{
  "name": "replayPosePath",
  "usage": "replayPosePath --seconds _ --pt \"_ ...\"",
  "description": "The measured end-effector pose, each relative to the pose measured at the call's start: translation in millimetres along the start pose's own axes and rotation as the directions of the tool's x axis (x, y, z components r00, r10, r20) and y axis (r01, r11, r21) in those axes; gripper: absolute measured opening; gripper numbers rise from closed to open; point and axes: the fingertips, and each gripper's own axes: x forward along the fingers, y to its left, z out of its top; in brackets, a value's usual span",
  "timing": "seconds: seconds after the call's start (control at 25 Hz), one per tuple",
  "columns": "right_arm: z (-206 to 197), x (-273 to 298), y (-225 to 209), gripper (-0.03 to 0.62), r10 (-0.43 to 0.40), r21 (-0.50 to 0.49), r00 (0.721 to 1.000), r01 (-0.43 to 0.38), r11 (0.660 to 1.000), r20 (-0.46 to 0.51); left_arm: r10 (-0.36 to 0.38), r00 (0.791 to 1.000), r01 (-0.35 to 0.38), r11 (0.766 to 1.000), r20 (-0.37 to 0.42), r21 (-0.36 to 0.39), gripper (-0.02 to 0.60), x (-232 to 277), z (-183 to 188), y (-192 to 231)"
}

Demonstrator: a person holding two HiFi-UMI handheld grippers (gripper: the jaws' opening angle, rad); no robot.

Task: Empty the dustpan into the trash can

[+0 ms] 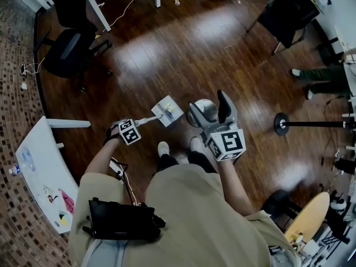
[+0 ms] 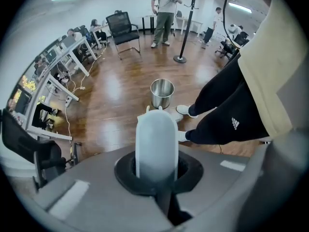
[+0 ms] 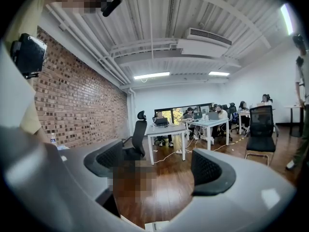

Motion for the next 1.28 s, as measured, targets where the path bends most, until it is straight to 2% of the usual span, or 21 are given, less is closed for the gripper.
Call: replayPosePath --seconds 0.24,0.56,0.8,1.0,1.28 --pt "10.1 -2.7 -0.8 0.437 0.004 0.006 1.0 -0.004 1.0 0.024 0.005 0.999 -0.004 1.0 0.05 -0.012 0.0 -14.9 25.8 -3.4" --pt "12.7 -12.7 -2.8 0.437 0.003 0.015 0.999 -0.004 1.0 0.041 0.006 0.999 -0.007 1.0 0.046 0.021 0.0 -32.0 28.1 -14.3" --pt "17.3 -18.9 -10.5 0.437 0.004 0.024 0.998 -0.005 1.0 0.058 0.002 0.999 -0.006 0.997 0.044 0.079 0.0 -62.4 36.2 -23.4" --pt "20.4 -26.7 -15.5 0.437 -0.009 0.025 0.998 0.007 1.0 0.07 -0.015 0.998 0.009 0.993 0.054 0.116 0.0 -107.9 46.1 -34.3" --pt "30.0 -41.5 -31.9 0.437 -0.025 0.016 0.995 0.024 1.0 0.097 -0.03 0.998 0.02 0.985 0.057 0.171 0.0 -205.9 75.2 -30.4"
